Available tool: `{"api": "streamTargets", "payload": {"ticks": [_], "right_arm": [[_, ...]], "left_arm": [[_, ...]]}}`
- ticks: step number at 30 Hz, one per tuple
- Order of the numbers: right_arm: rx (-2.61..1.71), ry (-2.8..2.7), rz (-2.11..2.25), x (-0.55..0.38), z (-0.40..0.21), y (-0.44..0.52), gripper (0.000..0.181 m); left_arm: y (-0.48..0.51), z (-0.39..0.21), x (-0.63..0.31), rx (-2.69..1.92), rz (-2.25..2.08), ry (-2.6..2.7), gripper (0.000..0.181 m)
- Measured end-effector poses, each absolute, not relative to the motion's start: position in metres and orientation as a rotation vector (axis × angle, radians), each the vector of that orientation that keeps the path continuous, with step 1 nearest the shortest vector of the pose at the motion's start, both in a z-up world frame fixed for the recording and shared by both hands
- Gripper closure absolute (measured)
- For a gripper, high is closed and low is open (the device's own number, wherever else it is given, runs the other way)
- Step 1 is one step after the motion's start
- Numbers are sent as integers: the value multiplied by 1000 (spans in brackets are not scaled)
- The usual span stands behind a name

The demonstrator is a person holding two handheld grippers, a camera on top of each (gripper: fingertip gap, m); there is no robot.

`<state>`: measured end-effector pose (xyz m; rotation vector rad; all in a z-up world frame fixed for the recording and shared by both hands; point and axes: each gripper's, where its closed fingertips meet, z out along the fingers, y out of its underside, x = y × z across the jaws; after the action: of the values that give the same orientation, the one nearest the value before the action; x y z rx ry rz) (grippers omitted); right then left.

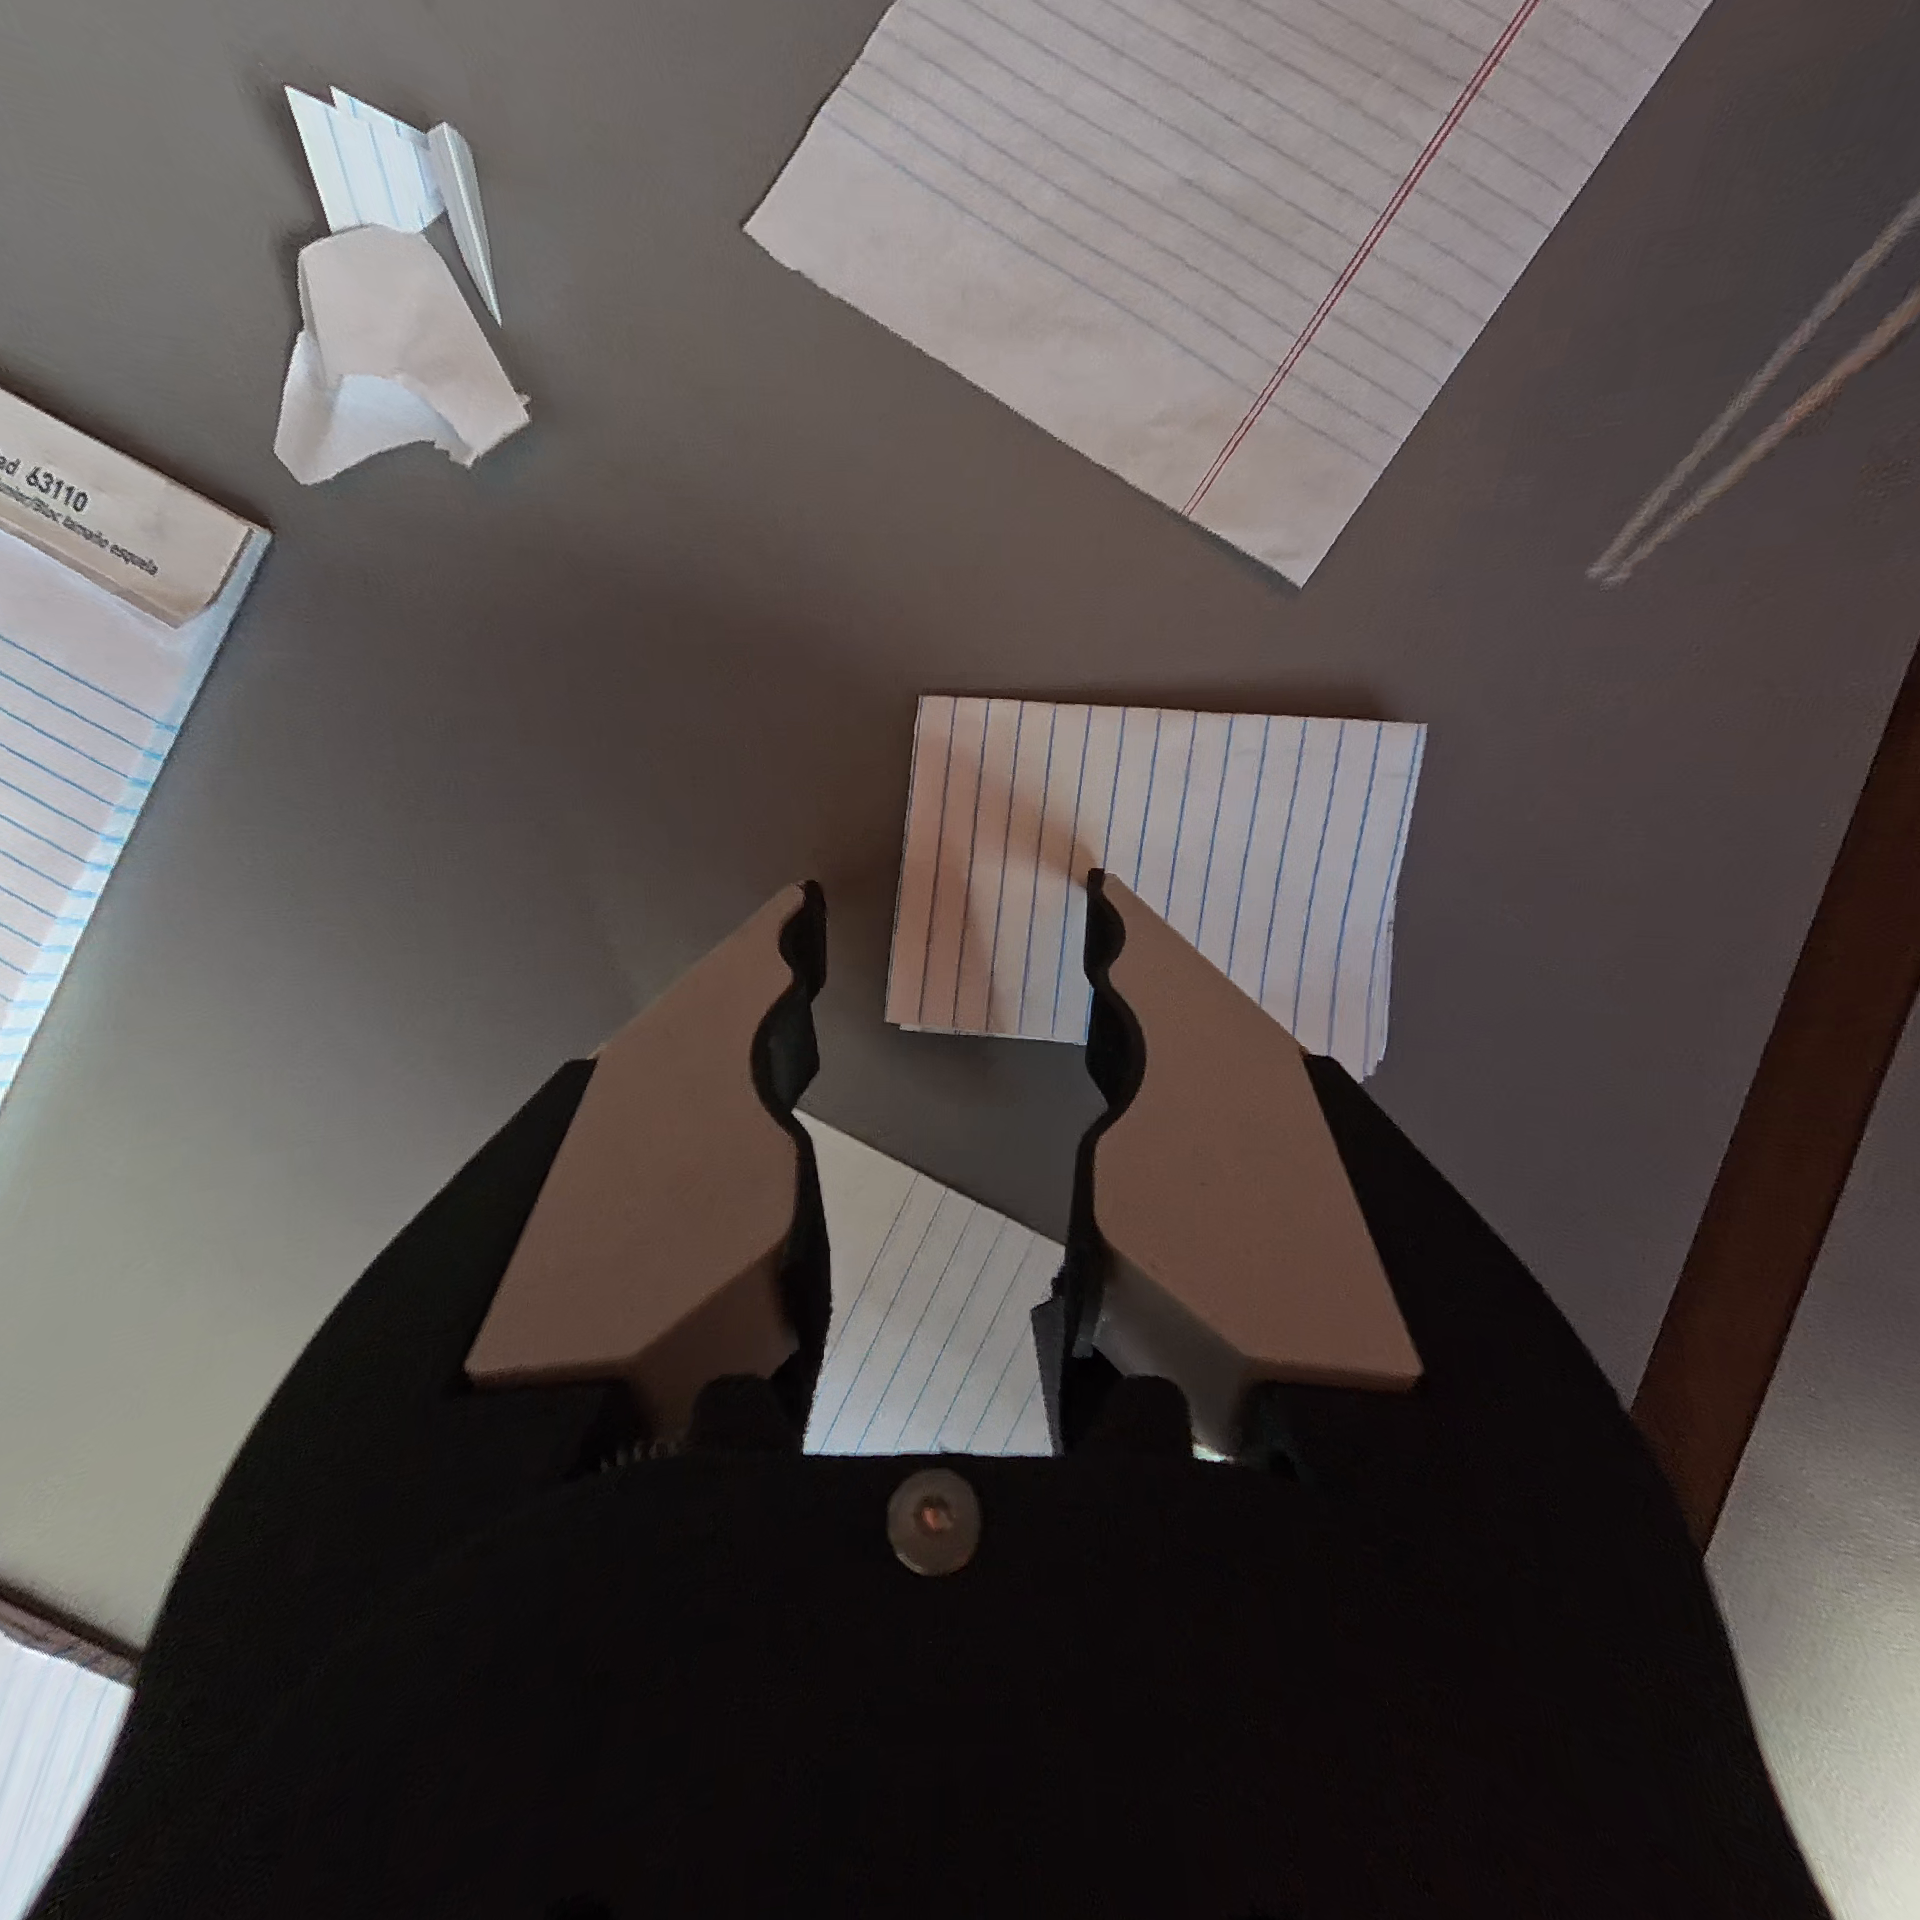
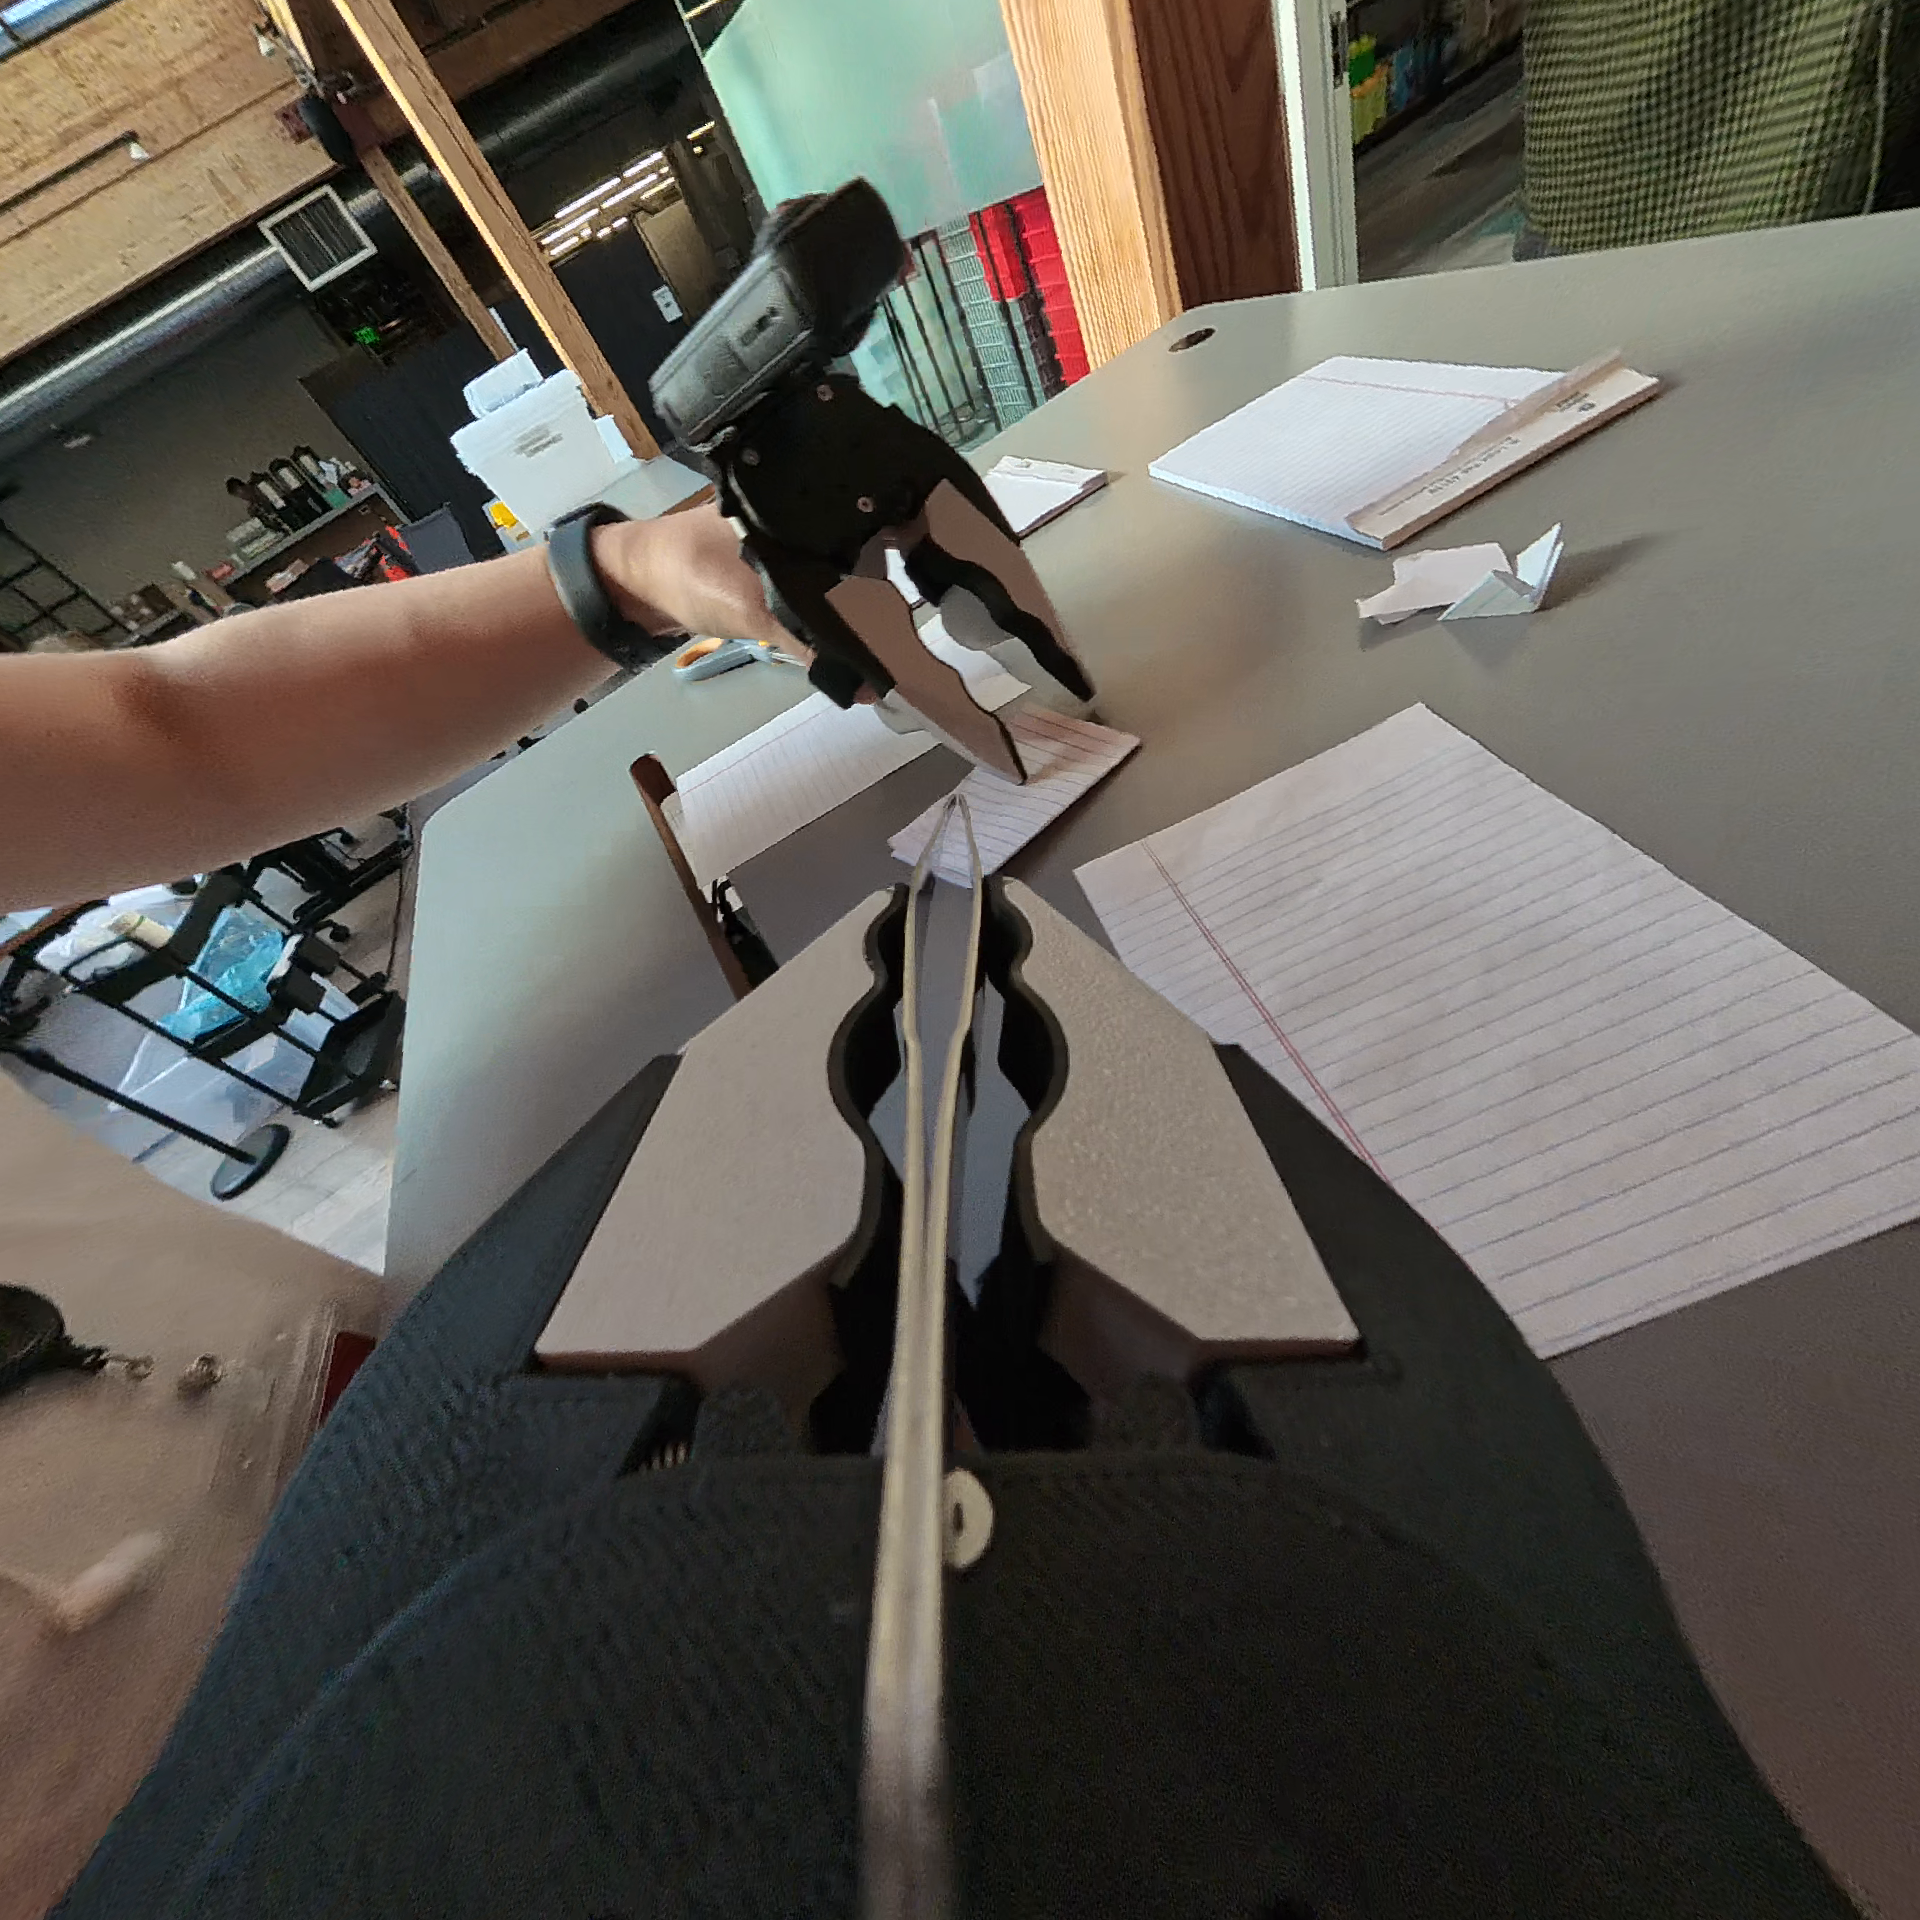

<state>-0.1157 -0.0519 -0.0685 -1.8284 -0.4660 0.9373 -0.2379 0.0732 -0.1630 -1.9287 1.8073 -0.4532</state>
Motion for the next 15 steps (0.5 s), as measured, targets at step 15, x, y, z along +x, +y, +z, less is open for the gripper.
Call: {"api": "streamTargets", "payload": {"ticks": [15], "right_arm": [[-2081, -240, 1205, -134, -111, -5, 170]], "left_arm": [[72, -124, -223, -1988, -821, 1740, 152]]}}
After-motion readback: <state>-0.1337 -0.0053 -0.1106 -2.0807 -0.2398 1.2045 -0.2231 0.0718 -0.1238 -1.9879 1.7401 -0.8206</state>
